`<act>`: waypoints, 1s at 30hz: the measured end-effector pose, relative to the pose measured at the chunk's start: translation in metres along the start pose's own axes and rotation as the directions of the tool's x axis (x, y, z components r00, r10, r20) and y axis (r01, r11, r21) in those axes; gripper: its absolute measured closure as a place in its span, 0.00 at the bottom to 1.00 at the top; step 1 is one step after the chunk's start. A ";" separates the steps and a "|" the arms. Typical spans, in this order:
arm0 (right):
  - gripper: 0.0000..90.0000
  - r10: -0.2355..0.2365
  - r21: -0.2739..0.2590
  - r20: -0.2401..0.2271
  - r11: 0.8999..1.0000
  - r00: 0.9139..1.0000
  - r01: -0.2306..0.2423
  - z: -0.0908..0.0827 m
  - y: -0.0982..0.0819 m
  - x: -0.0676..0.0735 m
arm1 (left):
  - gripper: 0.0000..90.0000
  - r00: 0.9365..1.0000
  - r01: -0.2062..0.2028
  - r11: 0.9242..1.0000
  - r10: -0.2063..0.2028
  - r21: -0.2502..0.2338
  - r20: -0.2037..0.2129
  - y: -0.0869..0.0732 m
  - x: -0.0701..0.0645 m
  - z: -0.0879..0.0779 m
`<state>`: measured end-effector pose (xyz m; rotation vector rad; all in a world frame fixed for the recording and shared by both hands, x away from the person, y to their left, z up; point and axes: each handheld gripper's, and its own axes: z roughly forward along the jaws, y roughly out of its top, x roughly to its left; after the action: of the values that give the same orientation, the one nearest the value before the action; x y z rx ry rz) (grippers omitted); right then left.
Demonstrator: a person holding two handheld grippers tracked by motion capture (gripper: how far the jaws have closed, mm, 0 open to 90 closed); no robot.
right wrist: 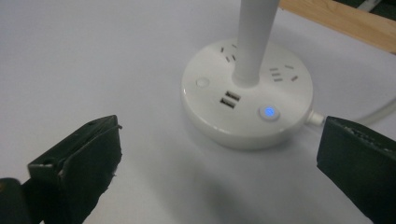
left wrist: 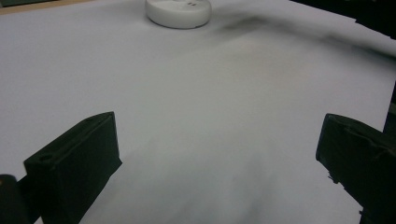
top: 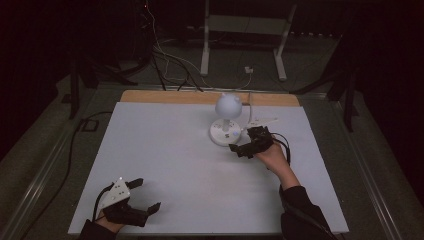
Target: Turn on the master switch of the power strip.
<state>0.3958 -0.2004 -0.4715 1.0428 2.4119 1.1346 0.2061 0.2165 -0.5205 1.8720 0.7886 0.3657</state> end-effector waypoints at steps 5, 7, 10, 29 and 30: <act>0.00 0.019 0.008 -0.004 1.000 1.000 -0.018 -0.004 -0.011 -0.003 | 0.00 1.000 0.002 1.000 -0.002 -0.001 0.000 0.000 0.000 0.000; 0.00 0.022 0.013 -0.003 1.000 1.000 -0.022 -0.007 -0.016 -0.004 | 0.00 1.000 0.003 1.000 -0.003 0.000 0.001 0.000 0.001 0.000; 0.00 0.029 0.014 -0.005 0.999 1.000 -0.029 -0.011 -0.022 -0.005 | 0.00 1.000 0.003 1.000 -0.003 0.001 0.001 0.000 0.001 0.000; 0.00 0.046 0.081 -0.012 0.996 0.999 -0.045 -0.029 -0.072 -0.004 | 0.00 1.000 0.001 1.000 -0.001 0.000 -0.002 0.000 0.000 0.000; 0.00 0.045 0.080 -0.012 0.996 0.999 -0.044 -0.030 -0.074 -0.003 | 0.00 1.000 -0.001 1.000 0.001 0.000 -0.002 0.000 0.000 0.000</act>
<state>0.3457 -0.2517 -0.5081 1.1219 2.4746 1.0714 0.2060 0.2166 -0.5205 1.8723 0.7892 0.3683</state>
